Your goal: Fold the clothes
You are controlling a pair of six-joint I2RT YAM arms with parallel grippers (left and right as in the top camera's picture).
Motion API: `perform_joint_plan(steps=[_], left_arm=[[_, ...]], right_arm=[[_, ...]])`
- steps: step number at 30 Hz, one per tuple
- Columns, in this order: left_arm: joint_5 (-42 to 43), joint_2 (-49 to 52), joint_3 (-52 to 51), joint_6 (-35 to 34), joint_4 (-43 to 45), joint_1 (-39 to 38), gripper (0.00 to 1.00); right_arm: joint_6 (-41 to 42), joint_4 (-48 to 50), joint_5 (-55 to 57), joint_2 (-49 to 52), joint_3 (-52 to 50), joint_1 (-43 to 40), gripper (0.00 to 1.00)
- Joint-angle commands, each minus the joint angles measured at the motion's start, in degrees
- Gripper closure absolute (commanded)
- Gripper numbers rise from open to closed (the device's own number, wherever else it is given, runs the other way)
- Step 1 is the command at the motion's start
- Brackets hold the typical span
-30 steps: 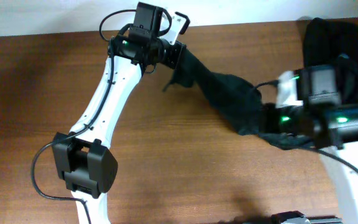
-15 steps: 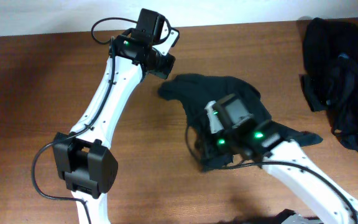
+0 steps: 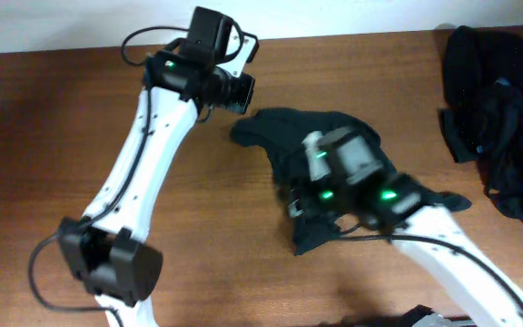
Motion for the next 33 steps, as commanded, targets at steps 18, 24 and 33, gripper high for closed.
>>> perform_joint_plan(steps=[18, 24, 33], left_arm=[[4.85, -1.86, -15.41, -23.41, -6.73, -23.98, 0.99], [-2.36, -1.86, -23.52, -30.16, -0.13, -29.9, 0.99], [-3.26, -1.86, -37.81, -33.51, 14.86, -31.76, 0.99]], right_arm=[[-16.15, -4.55, -0.52, 10.03, 1.64, -33.77, 0.42], [-17.64, -3.26, -2.16, 11.76, 1.64, -34.82, 0.42], [-17.64, -2.93, -2.16, 11.76, 1.64, -34.82, 0.41]])
